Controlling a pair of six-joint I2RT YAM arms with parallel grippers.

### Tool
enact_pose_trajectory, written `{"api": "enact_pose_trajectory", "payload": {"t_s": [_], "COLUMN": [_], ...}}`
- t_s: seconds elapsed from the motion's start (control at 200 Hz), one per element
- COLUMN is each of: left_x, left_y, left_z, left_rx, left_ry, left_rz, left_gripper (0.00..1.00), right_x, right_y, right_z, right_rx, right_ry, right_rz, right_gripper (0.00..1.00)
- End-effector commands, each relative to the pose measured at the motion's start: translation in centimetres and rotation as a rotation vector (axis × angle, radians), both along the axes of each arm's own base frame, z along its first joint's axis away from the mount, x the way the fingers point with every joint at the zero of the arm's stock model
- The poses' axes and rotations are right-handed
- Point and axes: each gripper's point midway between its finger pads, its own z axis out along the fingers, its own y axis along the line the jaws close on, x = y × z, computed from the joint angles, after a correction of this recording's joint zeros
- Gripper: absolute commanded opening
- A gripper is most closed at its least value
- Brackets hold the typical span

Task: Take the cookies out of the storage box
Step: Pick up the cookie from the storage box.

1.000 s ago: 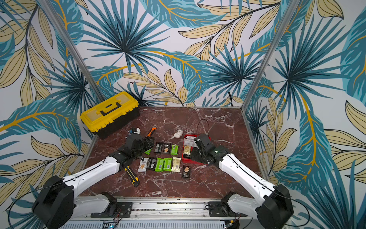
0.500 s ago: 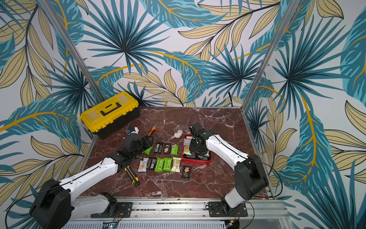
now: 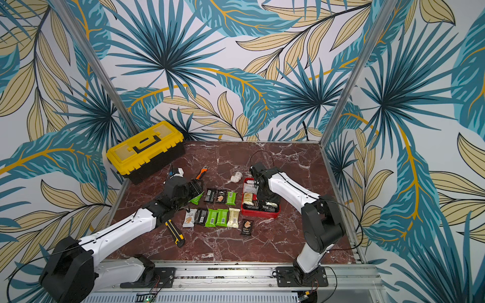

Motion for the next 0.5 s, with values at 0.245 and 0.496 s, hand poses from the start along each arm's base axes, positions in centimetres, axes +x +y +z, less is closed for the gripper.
{"api": "enact_pose_trajectory", "payload": {"t_s": [0.245, 0.496], "left_x": [0.0, 0.0], "left_y": [0.6, 0.8], "left_z": [0.4, 0.5], "left_rx": [0.013, 0.020], "left_ry": [-0.001, 0.000], "left_rz": [0.020, 0.028], "left_gripper": [0.60, 0.60], "right_x": [0.3, 0.6], "right_y": [-0.8, -0.4], "right_z": [-1.4, -1.7], "right_rx": [0.004, 0.028], "right_ry": [0.030, 0.027], "right_rz": [-0.043, -0.044], "right_gripper": [0.65, 0.59]}}
